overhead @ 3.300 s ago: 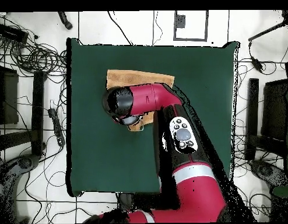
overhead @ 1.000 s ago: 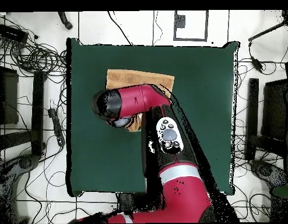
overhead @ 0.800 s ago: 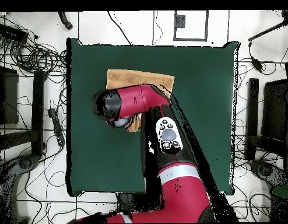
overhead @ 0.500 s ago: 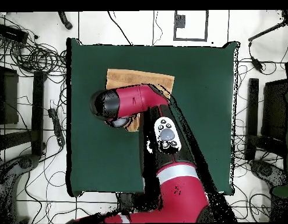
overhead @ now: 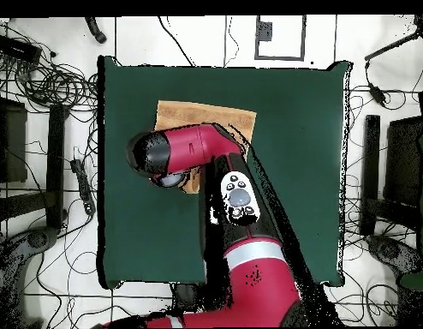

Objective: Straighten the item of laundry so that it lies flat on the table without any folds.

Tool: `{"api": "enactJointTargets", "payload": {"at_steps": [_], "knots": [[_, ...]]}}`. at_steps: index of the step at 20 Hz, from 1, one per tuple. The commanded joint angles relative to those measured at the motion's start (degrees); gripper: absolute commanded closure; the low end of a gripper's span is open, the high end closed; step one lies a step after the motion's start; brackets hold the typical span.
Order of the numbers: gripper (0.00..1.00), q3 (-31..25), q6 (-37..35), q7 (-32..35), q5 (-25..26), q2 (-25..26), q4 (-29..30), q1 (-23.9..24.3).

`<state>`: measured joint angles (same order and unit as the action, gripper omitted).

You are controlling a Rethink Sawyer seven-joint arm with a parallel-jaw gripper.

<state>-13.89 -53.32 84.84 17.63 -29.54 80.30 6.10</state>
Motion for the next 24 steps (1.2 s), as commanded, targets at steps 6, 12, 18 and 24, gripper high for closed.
{"api": "enactJointTargets", "payload": {"at_steps": [6,12,18,24], "knots": [[1.0,-1.13,2.4,11.67,-4.61,4.84,-0.01,-2.14],[1.0,-0.94,2.47,11.69,-4.83,4.98,-0.2,-2.23],[1.0,-0.75,2.8,11.57,-4.57,4.91,0.01,-2.21],[1.0,-1.14,2.11,10.45,-4.31,4.92,-0.57,-2.34]]}}
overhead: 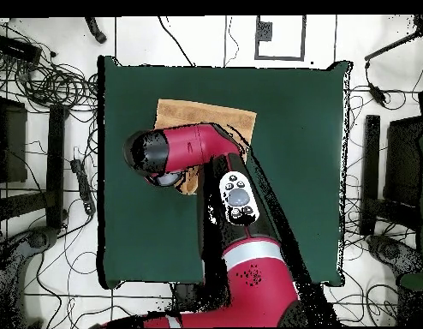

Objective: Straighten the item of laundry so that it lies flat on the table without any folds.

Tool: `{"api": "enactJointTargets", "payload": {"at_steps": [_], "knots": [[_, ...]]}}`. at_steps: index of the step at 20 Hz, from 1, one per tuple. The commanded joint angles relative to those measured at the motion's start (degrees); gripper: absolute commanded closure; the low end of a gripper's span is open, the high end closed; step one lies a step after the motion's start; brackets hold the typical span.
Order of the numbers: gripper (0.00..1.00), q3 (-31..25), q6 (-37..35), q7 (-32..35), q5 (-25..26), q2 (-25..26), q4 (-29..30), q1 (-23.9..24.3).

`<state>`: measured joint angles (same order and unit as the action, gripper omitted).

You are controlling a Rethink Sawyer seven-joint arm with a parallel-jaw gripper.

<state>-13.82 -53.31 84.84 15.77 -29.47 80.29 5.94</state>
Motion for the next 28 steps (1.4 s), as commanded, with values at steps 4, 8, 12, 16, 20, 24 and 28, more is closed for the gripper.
{"api": "enactJointTargets", "payload": {"at_steps": [4,8,12,16,20,24,28], "knots": [[1.0,-1.22,1.42,9.72,-1.91,5.36,-1.61,-2.49],[1.0,-1.51,1.95,8.77,-1.32,5.36,-1.65,-2.62],[1.0,-1.7,2.4,9.89,-2.23,5.13,-1.16,-2.66],[1.0,-1.88,3.02,10.01,-2.33,5.29,-1.17,-2.72],[1.0,-1.81,3.46,10.61,-2.42,5.24,-1.09,-3.0],[1.0,-1.42,3.6,10.87,-2.07,5.41,-1.22,-3.25],[1.0,-0.43,5.05,10.89,-0.23,5.54,-1.21,-4.04]]}}
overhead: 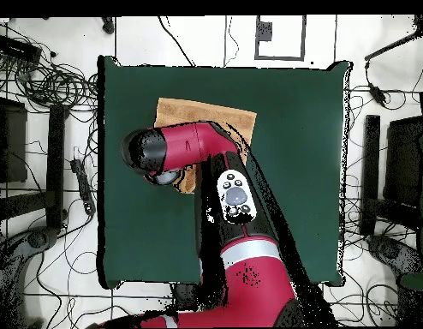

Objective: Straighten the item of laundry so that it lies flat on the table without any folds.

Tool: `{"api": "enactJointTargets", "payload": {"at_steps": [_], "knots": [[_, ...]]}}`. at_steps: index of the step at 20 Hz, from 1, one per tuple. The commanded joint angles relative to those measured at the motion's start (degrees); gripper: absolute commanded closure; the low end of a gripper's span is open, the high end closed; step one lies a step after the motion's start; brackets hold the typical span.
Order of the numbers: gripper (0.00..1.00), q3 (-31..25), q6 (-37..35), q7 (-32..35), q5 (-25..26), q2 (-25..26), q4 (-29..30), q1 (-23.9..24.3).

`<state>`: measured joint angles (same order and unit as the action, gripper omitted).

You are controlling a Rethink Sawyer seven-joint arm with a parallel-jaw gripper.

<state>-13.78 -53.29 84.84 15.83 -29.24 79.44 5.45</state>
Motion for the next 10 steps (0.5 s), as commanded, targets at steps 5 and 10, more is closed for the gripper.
{"api": "enactJointTargets", "payload": {"at_steps": [5,10], "knots": [[1.0,1.22,10.21,13.91,-0.34,4.48,1.72,-3.93],[1.0,2.35,12.06,14.72,-1.52,3.57,3.93,-4.39]]}}
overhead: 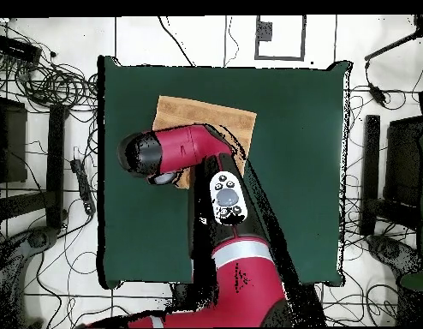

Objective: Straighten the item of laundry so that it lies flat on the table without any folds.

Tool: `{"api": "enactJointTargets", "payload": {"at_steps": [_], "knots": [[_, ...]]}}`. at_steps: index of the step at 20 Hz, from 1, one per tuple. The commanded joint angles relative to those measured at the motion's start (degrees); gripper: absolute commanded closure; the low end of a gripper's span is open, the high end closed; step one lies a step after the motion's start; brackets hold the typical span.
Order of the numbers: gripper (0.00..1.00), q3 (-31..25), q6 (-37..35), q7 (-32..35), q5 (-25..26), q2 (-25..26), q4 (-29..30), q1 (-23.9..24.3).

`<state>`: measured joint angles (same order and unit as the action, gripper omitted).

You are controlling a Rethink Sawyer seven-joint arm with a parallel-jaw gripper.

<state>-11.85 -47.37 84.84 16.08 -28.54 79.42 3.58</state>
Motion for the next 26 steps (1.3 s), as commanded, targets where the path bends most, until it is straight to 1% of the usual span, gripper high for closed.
{"api": "enactJointTargets", "payload": {"at_steps": [1,8,13,18,20,23,24,25,26], "knots": [[1.0,0.63,6.76,14.98,-1.95,2.58,4.66,-2.5],[1.0,1.9,7.95,14.44,-2.76,1.33,7.6,-2.65],[1.0,2.57,9.58,13.8,-2.22,0.19,10.23,-2.49],[1.0,2.41,9.46,12.43,-2.68,-1.03,12.62,-1.83],[1.0,1.96,8.6,12.5,-3.98,-1.85,14.32,-1.26],[1.0,-1.2,6.7,10.84,-7.48,-3.3,16.29,0.93],[1.0,-1.98,5.16,10.38,-8.73,-3.39,15.57,1.19],[1.0,-2.41,4.86,10.01,-9.6,-3.94,16.31,1.58],[1.0,-2.33,3.79,10.02,-10.22,-3.43,14.9,1.1]]}}
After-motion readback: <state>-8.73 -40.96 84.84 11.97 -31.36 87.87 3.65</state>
